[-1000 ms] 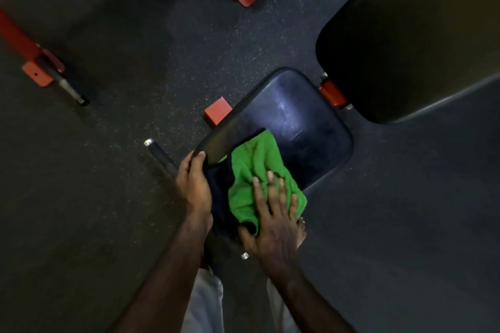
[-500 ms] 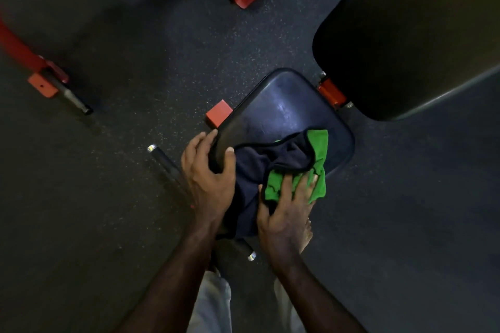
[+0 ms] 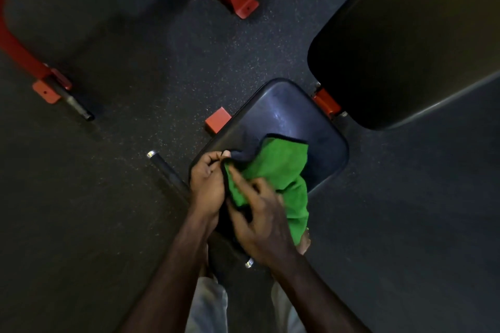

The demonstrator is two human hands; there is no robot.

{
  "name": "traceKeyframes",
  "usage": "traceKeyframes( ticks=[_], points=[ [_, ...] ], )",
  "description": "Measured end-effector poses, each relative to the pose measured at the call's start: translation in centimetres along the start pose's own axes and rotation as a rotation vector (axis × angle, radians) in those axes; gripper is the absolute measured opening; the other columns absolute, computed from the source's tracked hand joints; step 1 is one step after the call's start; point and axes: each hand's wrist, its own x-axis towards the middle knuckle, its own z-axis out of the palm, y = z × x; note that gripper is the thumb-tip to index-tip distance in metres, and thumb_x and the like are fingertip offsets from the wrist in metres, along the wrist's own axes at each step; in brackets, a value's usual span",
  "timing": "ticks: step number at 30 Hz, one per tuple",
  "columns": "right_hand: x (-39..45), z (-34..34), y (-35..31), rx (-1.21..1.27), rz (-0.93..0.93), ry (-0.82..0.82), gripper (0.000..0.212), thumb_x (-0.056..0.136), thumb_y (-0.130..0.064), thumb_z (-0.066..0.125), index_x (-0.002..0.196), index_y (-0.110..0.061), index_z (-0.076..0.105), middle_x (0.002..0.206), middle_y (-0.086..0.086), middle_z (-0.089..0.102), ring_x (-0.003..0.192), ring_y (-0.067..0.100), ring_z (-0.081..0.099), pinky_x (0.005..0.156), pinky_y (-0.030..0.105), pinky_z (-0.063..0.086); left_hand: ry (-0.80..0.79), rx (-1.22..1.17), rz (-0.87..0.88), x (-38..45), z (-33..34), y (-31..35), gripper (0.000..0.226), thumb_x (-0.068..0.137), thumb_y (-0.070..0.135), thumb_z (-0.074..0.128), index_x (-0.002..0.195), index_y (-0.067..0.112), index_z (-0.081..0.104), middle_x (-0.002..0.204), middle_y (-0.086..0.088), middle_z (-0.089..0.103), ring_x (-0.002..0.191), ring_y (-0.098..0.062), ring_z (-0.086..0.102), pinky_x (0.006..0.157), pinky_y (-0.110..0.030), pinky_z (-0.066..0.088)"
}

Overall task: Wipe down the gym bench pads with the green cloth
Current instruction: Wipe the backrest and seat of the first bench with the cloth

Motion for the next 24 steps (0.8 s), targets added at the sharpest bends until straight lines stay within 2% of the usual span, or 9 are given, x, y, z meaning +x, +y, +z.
traceKeyframes(
  ticks=[2,5,8,10,14,17,19,21,24],
  points=[
    [0.1,0.0,-0.2,0.023,-0.055,-0.159,0.081,0.086,-0.056,0.059,0.161,-0.041,0.032,0.119,-0.009,0.051,0.111,0.011,0.051,0.093,0.039,0.045,-0.025,-0.119,-0.102,0.3,-1.3,-0.1,0.016,0.092,0.024,0.068,0.097,0.011,0.076,0.094,-0.007,0.078,0.092,-0.021,0.073,0.088,-0.035,0.059],
    [0.6,-1.3,0.8,0.355,0.035,-0.014,0.059,0.083,-0.038,0.059,0.140,-0.027,0.062,0.124,-0.009,0.060,0.119,0.011,0.058,0.099,0.044,0.051,-0.164,-0.157,-0.207,-0.2,-2.8,0.2,0.055,0.085,0.051,0.074,0.116,0.006,0.076,0.116,-0.019,0.075,0.114,-0.035,0.070,0.101,-0.049,0.055],
    [1.1,-2.9,3.0,0.279,0.178,0.401,0.038,0.079,-0.019,0.060,0.115,-0.019,0.069,0.114,-0.005,0.062,0.107,0.015,0.063,0.091,0.046,0.054,-0.220,0.380,0.046,-0.6,-3.5,0.1,0.026,0.084,0.031,0.086,0.104,0.020,0.075,0.096,0.008,0.080,0.094,-0.013,0.076,0.078,-0.026,0.062],
    [1.5,-4.0,4.4,0.143,0.371,0.508,0.043,0.078,-0.027,0.073,0.120,-0.019,0.065,0.112,-0.004,0.060,0.103,0.016,0.060,0.092,0.044,0.053,-0.228,0.414,0.071,-0.8,-3.4,0.6,0.025,0.090,0.014,0.078,0.113,0.022,0.072,0.101,0.011,0.079,0.098,-0.010,0.075,0.082,-0.024,0.061],
    [1.8,-4.4,5.6,-0.145,0.559,0.180,0.050,0.081,-0.062,0.073,0.103,-0.018,0.069,0.102,0.005,0.066,0.101,0.028,0.061,0.084,0.038,0.050,-0.259,-0.055,-0.101,-1.7,-2.4,1.1,0.034,0.094,0.011,0.067,0.127,0.009,0.066,0.119,-0.012,0.075,0.110,-0.027,0.073,0.093,-0.042,0.060],
    [2.8,-5.0,5.7,0.241,0.546,0.194,0.054,0.090,-0.070,0.061,0.097,-0.017,0.071,0.096,0.000,0.073,0.095,0.023,0.069,0.083,0.036,0.052,-0.237,-0.186,-0.172,-1.9,-2.6,1.1,0.031,0.090,0.015,0.069,0.121,0.007,0.072,0.114,-0.014,0.077,0.103,-0.024,0.074,0.092,-0.039,0.061],
    [3.8,-5.7,5.0,0.597,0.607,0.227,0.055,0.087,-0.072,0.062,0.112,-0.025,0.076,0.112,-0.003,0.076,0.107,0.016,0.071,0.097,0.043,0.056,-0.257,0.114,-0.131,-2.0,-2.9,1.4,0.009,0.090,0.019,0.075,0.090,0.016,0.083,0.091,-0.004,0.080,0.083,-0.011,0.075,0.076,-0.027,0.059],
    [4.7,-6.7,4.1,0.803,0.620,0.282,0.051,0.085,-0.060,0.067,0.116,-0.022,0.077,0.118,-0.001,0.076,0.112,0.016,0.071,0.100,0.039,0.055,-0.269,0.336,-0.109,-2.4,-2.5,1.9,0.028,0.094,0.018,0.073,0.068,0.025,0.081,0.073,0.007,0.076,0.067,0.000,0.069,0.063,-0.019,0.050],
    [5.7,-9.3,3.4,0.696,0.568,0.387,0.038,0.086,-0.041,0.076,0.110,-0.011,0.068,0.090,0.001,0.071,0.083,0.003,0.065,0.077,0.016,0.050,-0.286,-0.022,-0.132,-2.7,-1.7,2.9,0.020,0.097,0.019,0.064,0.110,0.009,0.077,0.109,-0.008,0.079,0.104,-0.015,0.074,0.094,-0.033,0.058]
  ],
)
